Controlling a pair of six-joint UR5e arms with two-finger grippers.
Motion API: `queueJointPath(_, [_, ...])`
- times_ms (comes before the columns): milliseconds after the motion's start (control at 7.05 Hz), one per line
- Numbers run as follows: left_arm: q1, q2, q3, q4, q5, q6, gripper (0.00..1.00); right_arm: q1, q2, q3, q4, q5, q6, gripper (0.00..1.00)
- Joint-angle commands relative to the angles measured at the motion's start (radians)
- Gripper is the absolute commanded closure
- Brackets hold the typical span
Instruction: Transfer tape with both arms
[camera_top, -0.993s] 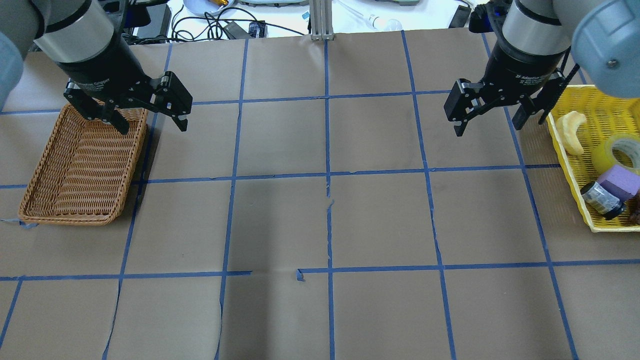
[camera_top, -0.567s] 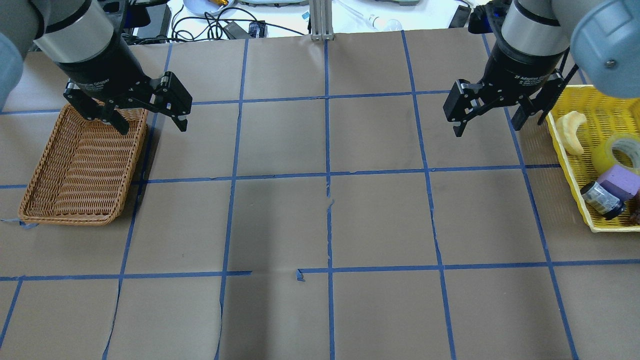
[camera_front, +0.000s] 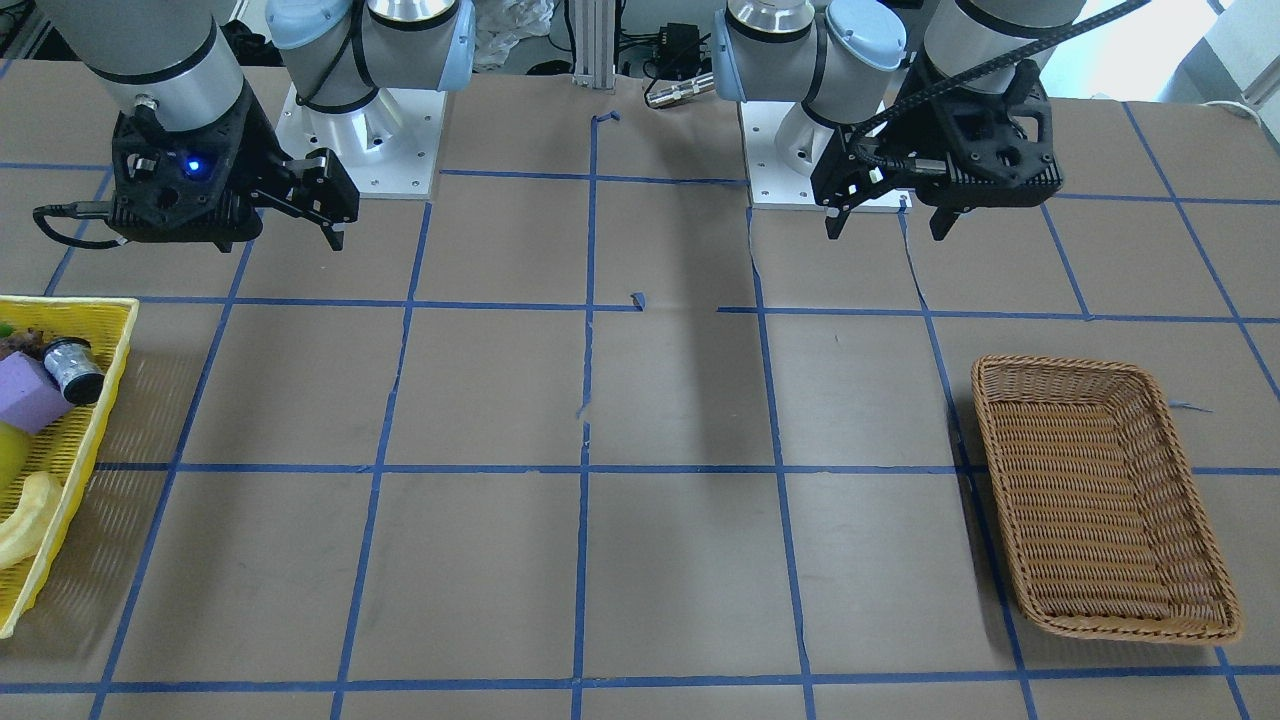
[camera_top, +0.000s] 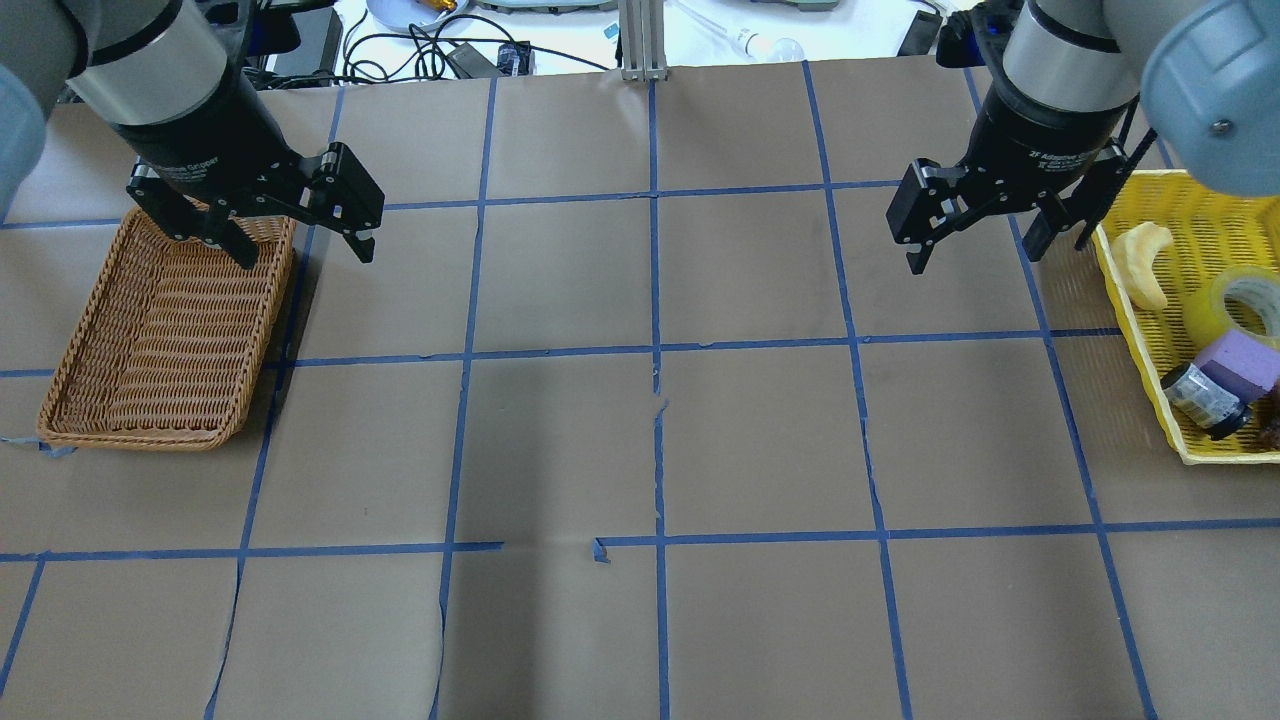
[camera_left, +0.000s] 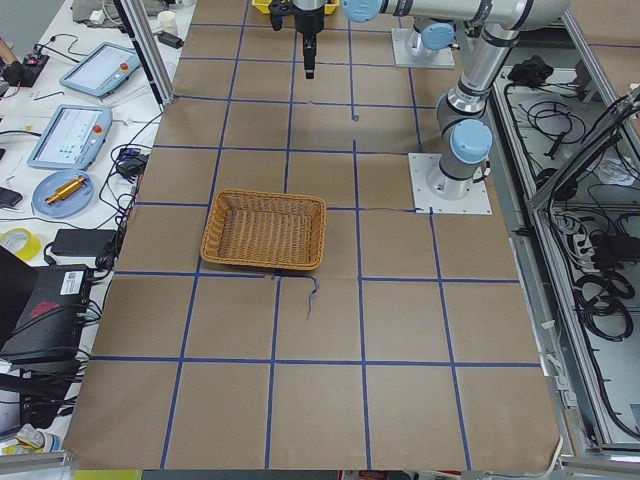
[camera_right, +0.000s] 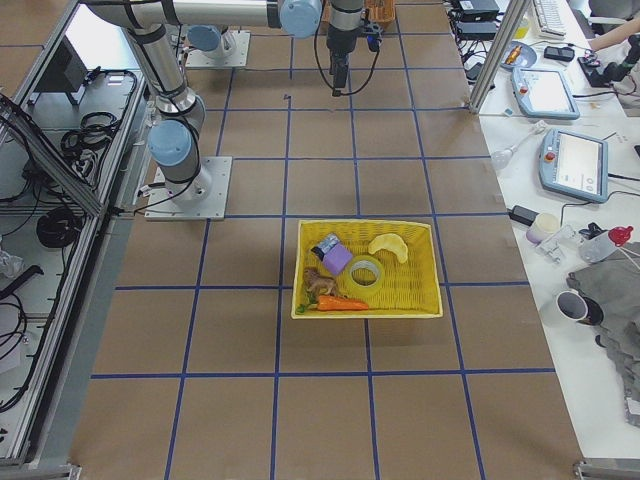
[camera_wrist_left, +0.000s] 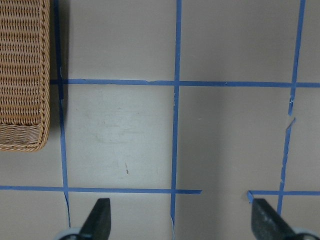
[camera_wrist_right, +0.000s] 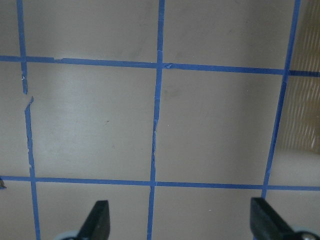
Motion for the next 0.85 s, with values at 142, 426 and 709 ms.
queueJointPath(142, [0.0,-0.002,0.003,0.0,-0.002,0.003,0.0,0.0,0.001,0.0,0.001,0.0,-0.001,0.0])
queueJointPath(426, [0.0,-0.003,0.004,0.0,-0.002,0.003,0.0,0.0,0.002,0.0,0.0,0.001,-0.004,0.0])
queueJointPath(709, [0.0,-0.003,0.004,0.0,-0.002,0.003,0.0,0.0,0.008,0.002,-0.002,0.001,-0.002,0.0])
